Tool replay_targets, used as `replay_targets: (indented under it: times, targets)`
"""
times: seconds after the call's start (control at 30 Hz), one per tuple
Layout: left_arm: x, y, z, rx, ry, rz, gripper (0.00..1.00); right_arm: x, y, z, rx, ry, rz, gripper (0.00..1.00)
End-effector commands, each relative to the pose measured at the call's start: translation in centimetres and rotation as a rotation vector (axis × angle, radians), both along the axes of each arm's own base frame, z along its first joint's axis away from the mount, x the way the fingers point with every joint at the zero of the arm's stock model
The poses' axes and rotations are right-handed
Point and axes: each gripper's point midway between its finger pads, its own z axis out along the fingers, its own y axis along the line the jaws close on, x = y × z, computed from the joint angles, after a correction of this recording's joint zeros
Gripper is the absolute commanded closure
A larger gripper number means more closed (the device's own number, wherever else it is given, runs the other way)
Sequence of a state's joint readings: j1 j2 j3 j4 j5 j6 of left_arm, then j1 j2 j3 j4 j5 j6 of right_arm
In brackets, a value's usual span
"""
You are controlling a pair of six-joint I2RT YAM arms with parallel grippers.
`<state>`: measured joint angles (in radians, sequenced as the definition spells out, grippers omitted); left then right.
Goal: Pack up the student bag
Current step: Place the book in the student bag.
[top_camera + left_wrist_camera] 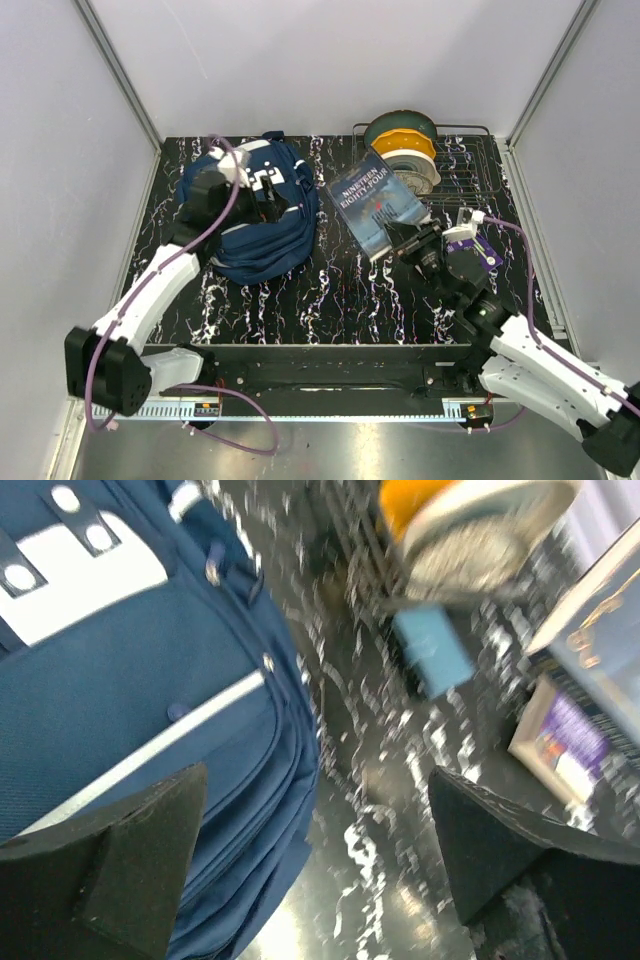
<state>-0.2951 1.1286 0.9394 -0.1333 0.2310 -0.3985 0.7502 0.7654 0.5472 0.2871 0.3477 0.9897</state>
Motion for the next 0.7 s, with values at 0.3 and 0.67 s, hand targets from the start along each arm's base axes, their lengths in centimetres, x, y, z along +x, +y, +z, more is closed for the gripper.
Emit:
replay_targets:
  times: [0.3,0.67]
  targets:
    - [-1.2,-1.2,-11.9,0.590,0.297,-0.197,0.15,-1.9,-5.0,0.2,-0.109,0.053,-0.129,1.00]
    - [-1.2,-0.6,-14.9,0.696,0.399,-0.203,0.27,-2.0,-3.7,-0.9,-0.067,0.092,-0.074,1.00]
